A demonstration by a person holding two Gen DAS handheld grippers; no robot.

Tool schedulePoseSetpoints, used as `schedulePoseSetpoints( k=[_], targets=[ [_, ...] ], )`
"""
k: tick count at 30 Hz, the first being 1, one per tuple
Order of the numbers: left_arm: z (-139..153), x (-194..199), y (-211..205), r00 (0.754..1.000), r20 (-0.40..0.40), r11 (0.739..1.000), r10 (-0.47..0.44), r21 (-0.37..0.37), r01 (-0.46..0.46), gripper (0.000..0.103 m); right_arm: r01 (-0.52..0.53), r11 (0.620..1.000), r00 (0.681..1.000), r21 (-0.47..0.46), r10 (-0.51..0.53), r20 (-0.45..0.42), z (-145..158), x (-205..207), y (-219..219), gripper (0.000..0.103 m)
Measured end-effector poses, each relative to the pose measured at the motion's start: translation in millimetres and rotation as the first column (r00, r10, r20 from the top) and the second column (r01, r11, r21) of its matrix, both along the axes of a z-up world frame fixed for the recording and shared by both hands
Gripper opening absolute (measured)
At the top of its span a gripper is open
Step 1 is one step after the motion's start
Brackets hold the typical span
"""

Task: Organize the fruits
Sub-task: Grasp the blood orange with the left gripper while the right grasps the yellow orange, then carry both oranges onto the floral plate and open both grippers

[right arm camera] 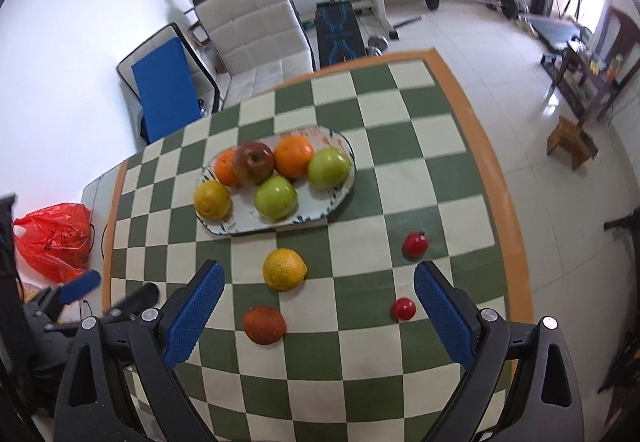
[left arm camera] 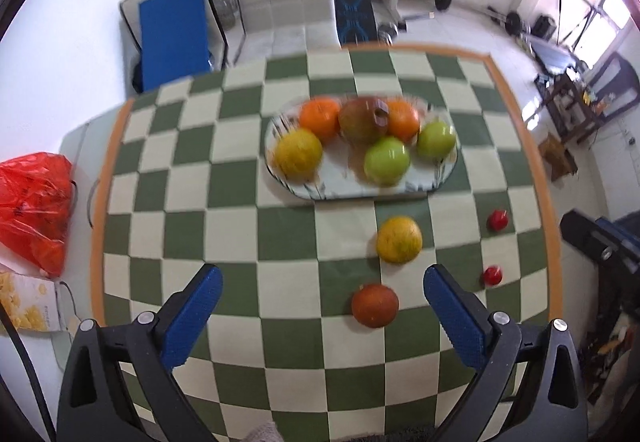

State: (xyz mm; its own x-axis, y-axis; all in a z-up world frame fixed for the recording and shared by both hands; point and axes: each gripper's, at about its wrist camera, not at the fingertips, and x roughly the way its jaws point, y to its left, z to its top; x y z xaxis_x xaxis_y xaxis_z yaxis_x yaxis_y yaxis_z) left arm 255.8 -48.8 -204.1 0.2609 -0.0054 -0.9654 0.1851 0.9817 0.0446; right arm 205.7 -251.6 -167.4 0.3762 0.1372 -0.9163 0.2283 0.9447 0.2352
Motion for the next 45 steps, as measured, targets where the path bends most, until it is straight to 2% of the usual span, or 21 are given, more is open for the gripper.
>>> schedulePoseSetpoints(
  k=[1, 3, 4, 9, 11, 12, 13, 14, 15, 18, 23, 29, 31, 32, 34, 39, 42, 45],
  targets=[
    [-13, -1, -3, 0.999, -0.032, 1.0, -0.004, 0.002, 0.004, 0.103, 0.006, 1.0, 1.0, 0.01, -0.006, -0.016, -10, 1, -4, 0.097],
    [-48, -2, -11, 0.992, -0.123, 1.0, -0.002, -0.003, 0.002, 0.103, 0.022, 0.999, 0.999, 0.037, -0.02, -0.05, -33, 1, -13, 0.087],
    [-62, -2, -14, 0.988, -0.157, 1.0, -0.005, -0.004, 0.004, 0.103, 0.029, 0.999, 0.997, 0.04, -0.026, -0.077, -44, 2, -17, 0.075],
    [-128, -6, -36, 0.957, -0.289, 0.999, -0.042, 0.017, 0.049, 0.101, 0.059, 0.997, 0.985, 0.058, -0.049, -0.164, -88, 1, -34, 0.074],
    [-146, -8, -43, 0.943, -0.327, 0.998, -0.061, 0.013, 0.069, 0.093, 0.071, 0.995, 0.98, 0.067, -0.057, -0.19, -100, 1, -39, 0.074],
    [-154, -9, -45, 0.936, -0.343, 0.997, -0.073, 0.008, 0.08, 0.081, 0.077, 0.994, 0.978, 0.073, -0.061, -0.2, -105, 1, -41, 0.074],
    [-160, -10, -47, 0.931, -0.356, 0.996, -0.079, 0.013, 0.089, 0.063, 0.079, 0.994, 0.976, 0.076, -0.062, -0.207, -108, 2, -42, 0.074],
    [-167, -12, -46, 0.923, -0.376, 0.996, -0.083, 0.008, 0.093, 0.056, 0.081, 0.994, 0.975, 0.078, -0.063, -0.215, -111, 3, -43, 0.074],
    [-169, -13, -44, 0.918, -0.388, 0.996, -0.08, -0.005, 0.085, 0.054, 0.08, 0.993, 0.974, 0.083, -0.06, -0.22, -113, 4, -43, 0.074],
    [-161, -14, -32, 0.928, -0.368, 0.998, -0.058, -0.008, 0.059, 0.053, 0.059, 0.992, 0.973, 0.11, -0.033, -0.229, -119, 13, -34, 0.074],
    [-151, -6, 15, 0.932, -0.357, 0.997, 0.065, -0.022, -0.078, 0.053, -0.005, 0.978, 0.969, 0.21, 0.057, -0.242, -139, 44, 4, 0.074],
    [-154, -1, 54, 0.914, -0.369, 0.981, 0.169, -0.031, -0.193, 0.053, -0.08, 0.961, 0.933, 0.266, 0.166, -0.32, -192, 87, 63, 0.074],
    [-156, -2, 62, 0.907, -0.377, 0.975, 0.188, -0.04, -0.218, 0.053, -0.105, 0.965, 0.917, 0.242, 0.188, -0.352, -206, 92, 75, 0.067],
    [-159, -3, 65, 0.902, -0.385, 0.972, 0.196, -0.043, -0.23, 0.053, -0.12, 0.969, 0.912, 0.218, 0.194, -0.361, -209, 92, 79, 0.061],
    [-163, -7, 72, 0.894, -0.397, 0.968, 0.207, -0.052, -0.247, 0.053, -0.136, 0.967, 0.911, 0.218, 0.208, -0.356, -209, 90, 81, 0.06],
    [-163, -14, 75, 0.901, -0.387, 0.971, 0.193, -0.057, -0.233, 0.053, -0.207, 0.958, 0.884, 0.196, 0.269, -0.382, -207, 64, 82, 0.06],
    [-163, -8, 73, 0.903, -0.387, 0.973, 0.187, -0.051, -0.224, 0.053, -0.194, 0.957, 0.884, 0.215, 0.266, -0.383, -212, 57, 81, 0.06],
    [-163, -4, 64, 0.895, -0.405, 0.969, 0.185, -0.079, -0.236, 0.053, -0.18, 0.959, 0.899, 0.218, 0.25, -0.36, -212, 55, 80, 0.06]
  ],
)
